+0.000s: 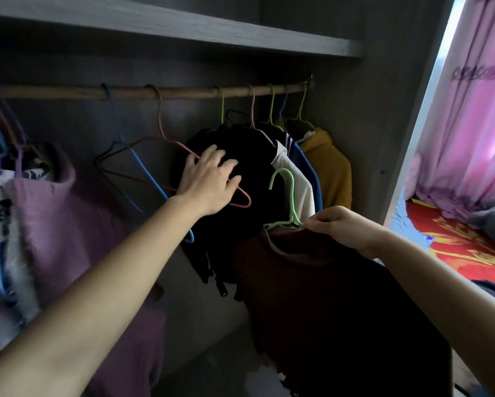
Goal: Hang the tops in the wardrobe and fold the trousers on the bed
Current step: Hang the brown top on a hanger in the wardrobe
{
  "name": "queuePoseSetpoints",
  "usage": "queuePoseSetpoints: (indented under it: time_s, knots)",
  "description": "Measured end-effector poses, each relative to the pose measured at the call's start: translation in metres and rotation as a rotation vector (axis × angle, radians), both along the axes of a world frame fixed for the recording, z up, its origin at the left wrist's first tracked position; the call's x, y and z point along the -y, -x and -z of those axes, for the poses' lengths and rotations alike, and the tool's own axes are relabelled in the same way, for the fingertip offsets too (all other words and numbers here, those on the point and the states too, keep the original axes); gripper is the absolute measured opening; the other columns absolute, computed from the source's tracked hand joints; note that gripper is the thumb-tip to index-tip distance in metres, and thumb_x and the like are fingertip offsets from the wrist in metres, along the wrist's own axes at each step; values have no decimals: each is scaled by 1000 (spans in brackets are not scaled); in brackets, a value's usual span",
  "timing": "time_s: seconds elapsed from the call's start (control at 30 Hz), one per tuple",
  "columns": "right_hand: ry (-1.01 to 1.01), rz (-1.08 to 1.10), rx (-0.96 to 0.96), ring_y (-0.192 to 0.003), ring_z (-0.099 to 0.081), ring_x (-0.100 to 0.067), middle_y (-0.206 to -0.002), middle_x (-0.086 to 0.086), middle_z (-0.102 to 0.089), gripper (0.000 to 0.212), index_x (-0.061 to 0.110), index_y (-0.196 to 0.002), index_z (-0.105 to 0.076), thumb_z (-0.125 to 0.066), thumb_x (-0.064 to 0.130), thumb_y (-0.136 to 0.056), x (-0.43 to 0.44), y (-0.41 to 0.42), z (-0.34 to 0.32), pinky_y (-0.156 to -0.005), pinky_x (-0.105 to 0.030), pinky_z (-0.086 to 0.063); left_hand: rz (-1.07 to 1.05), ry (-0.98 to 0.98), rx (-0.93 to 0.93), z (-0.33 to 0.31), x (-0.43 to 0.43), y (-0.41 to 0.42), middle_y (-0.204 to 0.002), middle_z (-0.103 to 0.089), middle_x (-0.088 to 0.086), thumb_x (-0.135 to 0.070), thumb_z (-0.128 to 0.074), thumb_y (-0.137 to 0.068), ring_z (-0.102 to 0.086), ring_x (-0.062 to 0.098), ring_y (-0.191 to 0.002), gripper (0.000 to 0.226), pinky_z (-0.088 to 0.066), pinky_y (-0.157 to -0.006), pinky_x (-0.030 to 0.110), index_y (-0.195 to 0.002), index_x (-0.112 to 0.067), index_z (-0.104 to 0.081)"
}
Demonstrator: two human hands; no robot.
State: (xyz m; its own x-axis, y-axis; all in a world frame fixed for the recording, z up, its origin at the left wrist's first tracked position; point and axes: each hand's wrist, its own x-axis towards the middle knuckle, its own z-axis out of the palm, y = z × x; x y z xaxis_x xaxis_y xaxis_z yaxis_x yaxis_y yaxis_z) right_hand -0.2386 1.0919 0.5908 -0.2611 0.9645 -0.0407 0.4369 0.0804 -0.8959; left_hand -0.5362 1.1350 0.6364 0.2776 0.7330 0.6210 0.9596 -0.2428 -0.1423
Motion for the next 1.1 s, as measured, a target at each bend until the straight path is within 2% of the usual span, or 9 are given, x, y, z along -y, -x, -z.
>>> queuePoseSetpoints:
  time_s: [0.1,0.2,0.27,0.37,0.43,0.53,0.67,0.9,1.1]
  knots:
    - [60,21,-141,-78,-75,-19,-87,-11,-77,19,10,-88,-78,-68,25,-95,-15,19,-7,-64,-26,-58,-166,36,-58,-7,-14,30,-136,-53,12,-51,-38,-98,-31,28,-141,47,-16,-112,58,-122,-20,-64]
    - [139,25,-297,-81,-76,-25,-92,-13,-77,16,8,-96,-76,-68,22,-94,-38,43,-23,-64,-31,-60,-232,-12,-61,-9,-11,54,-107,-62,13,-50,-42,-97,-51,33,-116,46,-27,-105,53,-96,-13,-70]
    - [179,8,-421,-79,-75,-28,-93,-17,-76,16,4,-98,-74,-69,19,-93,-52,66,-36,-68,-36,-61,-256,-29,-60,-10,-6,67,-99,-61,13,-47,-47,-96,-54,34,-105,42,-34,-98,49,-90,-12,-68]
    - [122,-73,-566,-66,-72,-23,-80,-15,-75,11,3,-87,-73,-65,8,-93,-73,106,-61,-63,-31,-61,-277,-67,-11,-16,0,84,-114,-56,15,-39,-63,-87,-51,36,-111,32,-37,-93,46,-103,-12,-64]
    - [46,-148,-609,-56,-67,-18,-68,-11,-69,14,0,-84,-70,-61,3,-94,-81,132,-80,-55,-26,-58,-318,-42,60,-23,4,92,-129,-49,20,-33,-69,-79,-43,39,-124,45,-37,-99,48,-119,-13,-60]
    - [-101,-184,-673,-49,-63,-13,-58,-5,-65,9,-3,-95,-66,-59,1,-95,-91,165,-106,-47,-21,-52,-363,35,174,-29,8,101,-141,-42,22,-25,-69,-79,-30,39,-136,63,-30,-111,46,-137,-12,-49]
    - [-198,-123,-705,-60,-64,-18,-73,-11,-67,17,-6,-99,-69,-60,9,-97,-114,204,-125,-55,-23,-52,-362,59,260,-29,14,103,-144,-44,22,-16,-66,-80,-35,37,-136,65,-23,-116,38,-140,1,-45]
    - [-52,-50,-505,-86,-68,-24,-103,-14,-73,22,8,-111,-72,-62,22,-98,-136,244,-64,-82,-36,-56,-250,29,437,-23,34,109,-151,-40,18,-10,-59,-87,-33,30,-141,61,-19,-119,37,-144,-1,-42]
    - [-196,1,-428,-98,-65,-13,-125,-7,-65,51,13,-144,-49,-62,26,-97,-120,215,-59,-89,-31,-55,-184,26,511,-8,52,104,-157,-33,14,-20,-54,-97,-23,27,-147,59,-15,-119,32,-150,-5,-35]
